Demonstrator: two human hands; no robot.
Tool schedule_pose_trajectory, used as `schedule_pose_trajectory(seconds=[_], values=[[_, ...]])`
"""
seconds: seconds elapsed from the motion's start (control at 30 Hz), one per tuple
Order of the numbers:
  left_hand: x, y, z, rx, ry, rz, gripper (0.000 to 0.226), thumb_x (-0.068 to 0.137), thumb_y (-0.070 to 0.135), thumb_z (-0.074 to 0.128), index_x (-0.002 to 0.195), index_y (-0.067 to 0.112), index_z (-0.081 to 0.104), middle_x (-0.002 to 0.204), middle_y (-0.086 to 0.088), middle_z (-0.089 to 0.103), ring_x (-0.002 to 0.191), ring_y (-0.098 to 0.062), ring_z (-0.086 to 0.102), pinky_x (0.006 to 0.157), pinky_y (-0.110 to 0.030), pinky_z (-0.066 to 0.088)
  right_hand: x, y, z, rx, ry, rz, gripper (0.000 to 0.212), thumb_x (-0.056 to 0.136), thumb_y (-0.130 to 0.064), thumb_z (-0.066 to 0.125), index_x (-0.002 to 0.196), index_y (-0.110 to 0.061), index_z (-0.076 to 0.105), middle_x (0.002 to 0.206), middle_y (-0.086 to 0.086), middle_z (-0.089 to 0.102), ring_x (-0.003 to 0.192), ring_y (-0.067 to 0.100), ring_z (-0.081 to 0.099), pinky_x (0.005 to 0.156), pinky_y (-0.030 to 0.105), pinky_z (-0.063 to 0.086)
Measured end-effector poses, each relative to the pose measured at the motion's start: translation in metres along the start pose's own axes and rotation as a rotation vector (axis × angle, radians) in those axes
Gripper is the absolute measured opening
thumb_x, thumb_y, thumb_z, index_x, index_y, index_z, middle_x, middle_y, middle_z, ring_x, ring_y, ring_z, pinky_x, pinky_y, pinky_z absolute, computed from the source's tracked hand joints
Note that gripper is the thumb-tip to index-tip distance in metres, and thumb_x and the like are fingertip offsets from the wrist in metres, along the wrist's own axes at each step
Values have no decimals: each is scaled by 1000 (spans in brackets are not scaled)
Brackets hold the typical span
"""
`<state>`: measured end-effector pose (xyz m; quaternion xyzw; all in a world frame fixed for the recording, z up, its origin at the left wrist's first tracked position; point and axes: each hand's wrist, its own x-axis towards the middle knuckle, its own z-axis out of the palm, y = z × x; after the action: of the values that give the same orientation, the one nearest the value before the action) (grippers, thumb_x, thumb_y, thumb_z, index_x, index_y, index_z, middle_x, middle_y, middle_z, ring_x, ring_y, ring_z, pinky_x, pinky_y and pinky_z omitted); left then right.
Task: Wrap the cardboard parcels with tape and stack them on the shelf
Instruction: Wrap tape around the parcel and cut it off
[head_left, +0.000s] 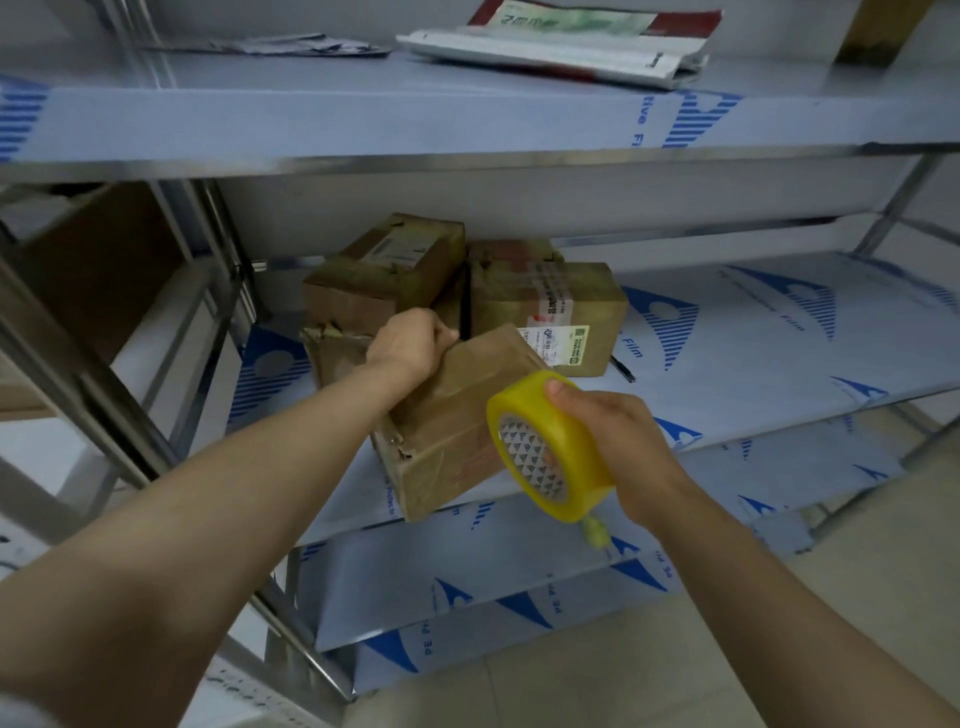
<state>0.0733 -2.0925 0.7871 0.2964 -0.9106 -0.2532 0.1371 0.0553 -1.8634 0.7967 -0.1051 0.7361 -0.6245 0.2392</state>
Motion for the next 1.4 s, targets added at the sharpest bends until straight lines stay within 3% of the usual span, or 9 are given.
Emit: schedule_pose_trajectory(seconds=[0.23, 0.33, 0.57, 0.7, 0.83, 1.07, 1.2, 1.3, 1.4], values=[[12, -6, -3, -213, -82, -157, 24, 90, 32, 64, 79, 10, 65, 95, -13, 69, 91, -28, 63, 80, -33, 49, 3, 0, 6, -5, 8, -37, 28, 76, -50, 71, 67, -27, 59, 57, -17, 63, 61, 0, 59, 54, 20, 42], [15, -7, -2, -341, -123, -259, 24, 86, 27, 69, 93, 4, 69, 100, -14, 68, 95, -29, 64, 86, -35, 52, 5, -1, 8, -39, -16, -50, 29, 77, -50, 70, 64, -26, 60, 52, -19, 64, 57, 0, 61, 53, 20, 43], [15, -7, -9, -373, -260, -416, 40, 79, 29, 76, 107, 3, 66, 96, -14, 69, 77, -25, 66, 70, -32, 54, 9, -3, 12, -34, -38, -47, 28, 78, -49, 71, 65, -24, 64, 55, -17, 67, 61, 3, 64, 56, 22, 47], [14, -10, -1, -316, -121, -209, 16, 88, 14, 65, 101, 8, 70, 109, -11, 68, 83, -14, 67, 78, -25, 53, 10, -2, 12, -25, -54, -47, 29, 77, -49, 71, 65, -23, 65, 58, -15, 68, 64, 4, 65, 60, 24, 50], [1, -9, 10, -56, 51, -18, 29, 94, 39, 54, 100, 17, 72, 101, -7, 69, 97, -26, 62, 84, -38, 51, 11, 0, 10, -22, -72, -57, 29, 77, -50, 70, 65, -25, 65, 57, -17, 68, 62, 2, 65, 58, 23, 48], [7, -10, 6, -57, -108, -54, 41, 89, 52, 56, 88, 16, 76, 81, -4, 68, 82, -23, 64, 78, -35, 52, 12, 10, 4, 17, -189, -64, 29, 82, -50, 64, 61, -32, 71, 64, -16, 71, 61, 0, 68, 52, 15, 50], [10, -14, 8, -136, -104, -74, 39, 87, 50, 61, 81, 15, 77, 79, -7, 71, 78, -22, 66, 82, -40, 54, 9, 25, -4, -48, -206, -47, 24, 89, -31, 62, 67, -23, 65, 53, -15, 66, 49, -3, 61, 44, 12, 45], [11, -16, 10, -156, -85, -83, 38, 86, 51, 61, 76, 18, 76, 75, -7, 71, 75, -21, 66, 81, -40, 55, 4, 42, -12, -109, -174, -37, 36, 87, -38, 64, 72, -6, 68, 60, 3, 68, 53, 8, 63, 48, 16, 49], [12, -18, 11, -167, -84, -77, 38, 85, 52, 62, 72, 19, 75, 74, -7, 71, 73, -21, 66, 81, -41, 55, -3, 58, -18, -178, -143, -42, 44, 87, -42, 63, 51, -15, 62, 47, -1, 60, 45, 5, 58, 45, 13, 43]])
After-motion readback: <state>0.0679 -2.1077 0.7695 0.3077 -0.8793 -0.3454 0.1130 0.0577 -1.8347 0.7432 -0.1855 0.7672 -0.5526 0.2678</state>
